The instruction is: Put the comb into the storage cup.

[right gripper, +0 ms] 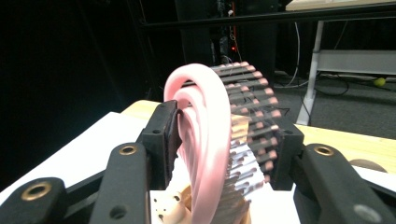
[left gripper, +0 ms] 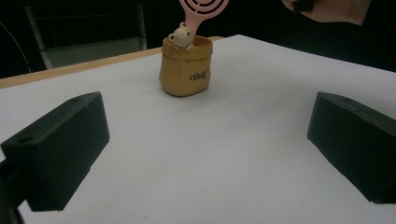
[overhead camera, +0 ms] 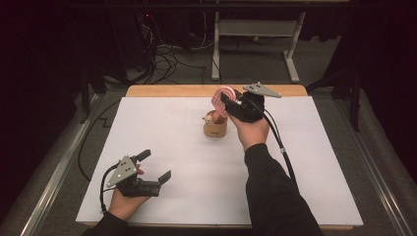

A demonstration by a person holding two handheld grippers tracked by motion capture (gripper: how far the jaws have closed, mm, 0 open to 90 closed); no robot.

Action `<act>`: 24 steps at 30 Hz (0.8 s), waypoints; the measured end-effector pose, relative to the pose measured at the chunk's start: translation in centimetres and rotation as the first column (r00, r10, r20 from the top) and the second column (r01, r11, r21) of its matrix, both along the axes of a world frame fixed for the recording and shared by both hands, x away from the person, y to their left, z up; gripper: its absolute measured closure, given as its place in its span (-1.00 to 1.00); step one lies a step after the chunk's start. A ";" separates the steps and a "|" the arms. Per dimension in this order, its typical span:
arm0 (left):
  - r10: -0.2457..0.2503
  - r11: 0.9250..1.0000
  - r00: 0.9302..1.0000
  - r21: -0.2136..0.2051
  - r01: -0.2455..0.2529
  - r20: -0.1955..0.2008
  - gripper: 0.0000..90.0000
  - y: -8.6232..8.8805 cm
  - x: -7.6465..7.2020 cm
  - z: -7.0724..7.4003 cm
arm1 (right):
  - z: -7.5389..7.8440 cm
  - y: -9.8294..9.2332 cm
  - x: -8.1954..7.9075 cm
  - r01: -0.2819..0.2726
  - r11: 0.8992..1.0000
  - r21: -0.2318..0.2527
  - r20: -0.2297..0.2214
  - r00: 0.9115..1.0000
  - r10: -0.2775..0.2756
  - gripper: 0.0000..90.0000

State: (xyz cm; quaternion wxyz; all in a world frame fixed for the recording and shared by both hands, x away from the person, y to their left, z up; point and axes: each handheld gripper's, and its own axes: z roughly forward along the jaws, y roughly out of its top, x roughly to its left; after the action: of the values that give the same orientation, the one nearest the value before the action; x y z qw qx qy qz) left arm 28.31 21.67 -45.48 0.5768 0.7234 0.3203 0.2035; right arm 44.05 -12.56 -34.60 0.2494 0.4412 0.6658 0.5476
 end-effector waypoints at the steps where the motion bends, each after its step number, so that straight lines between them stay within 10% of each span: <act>1: -0.001 1.000 1.000 0.002 0.001 0.002 -1.00 0.0 0.0 0.0 | 0.0 0.0 0.0 0.001 1.000 -0.003 -0.001 1.000 -0.001 0.20; 24: 0.003 1.000 1.000 0.016 -0.003 0.006 -1.00 0.0 0.0 0.0 | -1.2 -2.0 -0.6 0.033 0.999 -0.008 -0.022 0.999 -0.033 0.06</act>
State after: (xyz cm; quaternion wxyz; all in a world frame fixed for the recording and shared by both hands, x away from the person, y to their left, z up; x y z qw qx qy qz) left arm 28.30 21.67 -45.45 0.5717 0.7268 0.3179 0.2093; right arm 43.50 -14.55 -35.78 0.2527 0.4573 0.6633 0.5358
